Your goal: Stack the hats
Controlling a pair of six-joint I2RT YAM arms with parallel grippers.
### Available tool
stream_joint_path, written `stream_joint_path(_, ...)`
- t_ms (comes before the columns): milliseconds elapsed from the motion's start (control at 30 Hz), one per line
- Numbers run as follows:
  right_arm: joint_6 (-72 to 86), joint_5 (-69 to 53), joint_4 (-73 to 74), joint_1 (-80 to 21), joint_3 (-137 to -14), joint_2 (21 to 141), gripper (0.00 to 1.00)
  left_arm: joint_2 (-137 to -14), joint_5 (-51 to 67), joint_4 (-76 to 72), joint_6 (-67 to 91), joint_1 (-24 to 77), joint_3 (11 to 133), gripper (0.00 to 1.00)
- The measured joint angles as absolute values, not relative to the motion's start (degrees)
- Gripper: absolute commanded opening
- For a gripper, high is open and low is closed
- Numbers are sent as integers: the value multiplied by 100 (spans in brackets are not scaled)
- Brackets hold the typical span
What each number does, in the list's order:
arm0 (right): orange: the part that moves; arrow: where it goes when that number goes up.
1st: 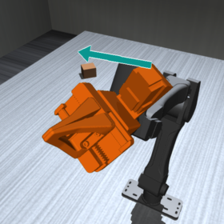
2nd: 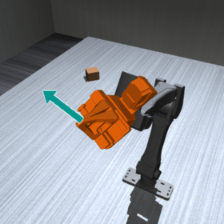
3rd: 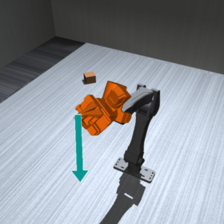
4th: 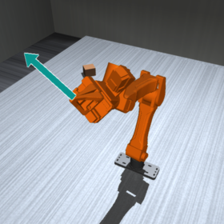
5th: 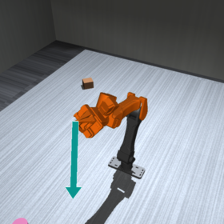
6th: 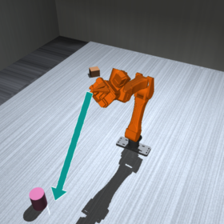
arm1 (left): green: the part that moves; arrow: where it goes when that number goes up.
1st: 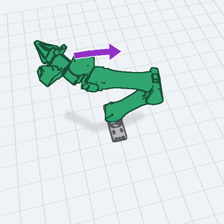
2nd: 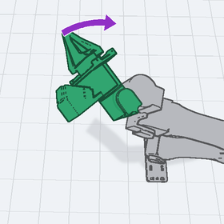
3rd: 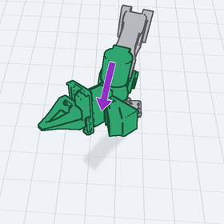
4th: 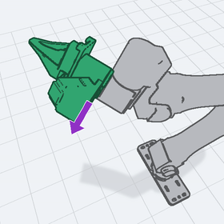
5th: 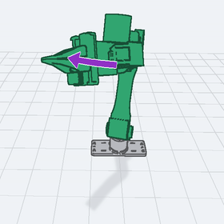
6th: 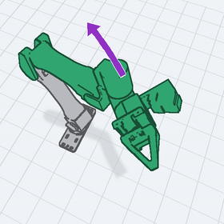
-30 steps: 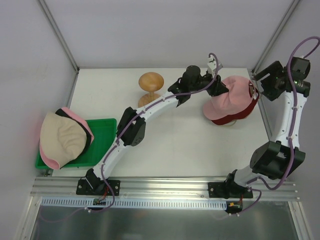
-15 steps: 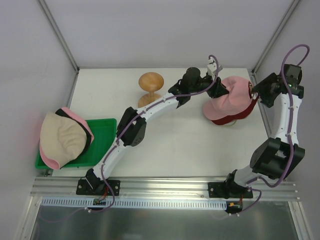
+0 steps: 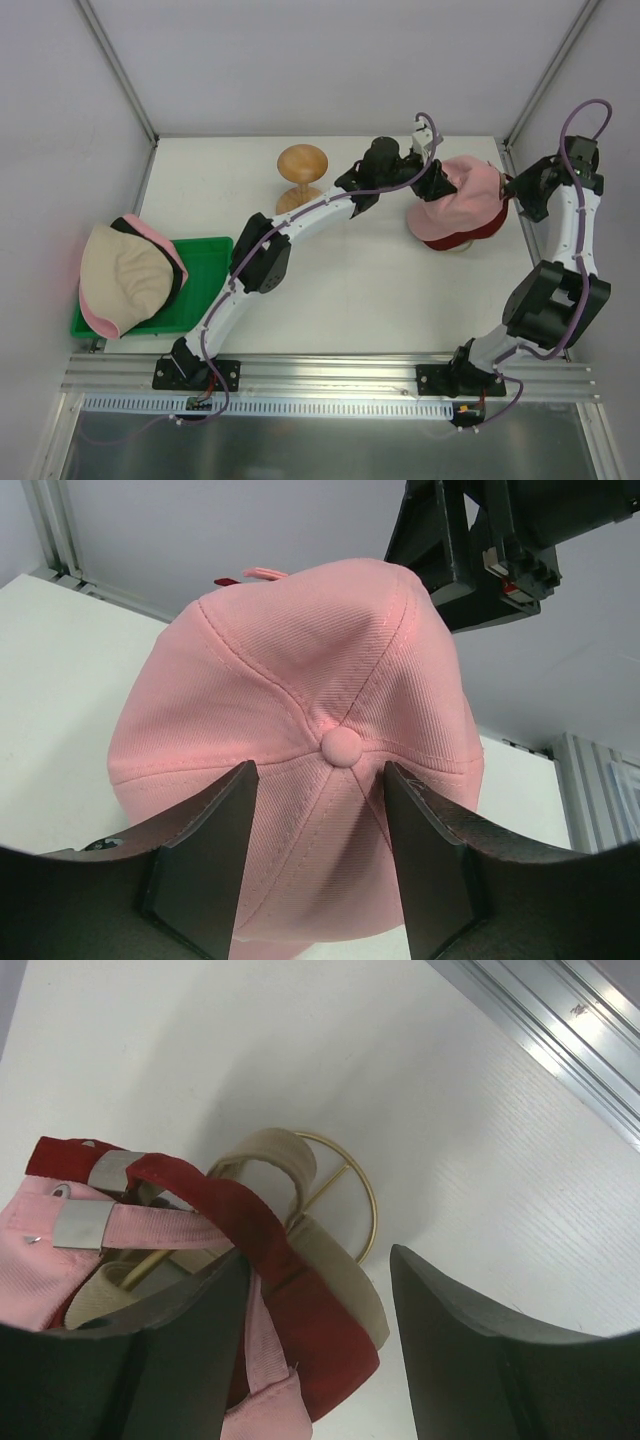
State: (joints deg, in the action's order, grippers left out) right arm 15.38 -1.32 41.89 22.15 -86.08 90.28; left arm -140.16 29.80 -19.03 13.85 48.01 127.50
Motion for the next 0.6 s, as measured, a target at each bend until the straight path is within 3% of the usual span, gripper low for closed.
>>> stream_joint_path(600, 1538, -198, 3924, 2349, -8482, 9177, 62, -13227, 2744, -2379, 1588, 4637, 11485, 61)
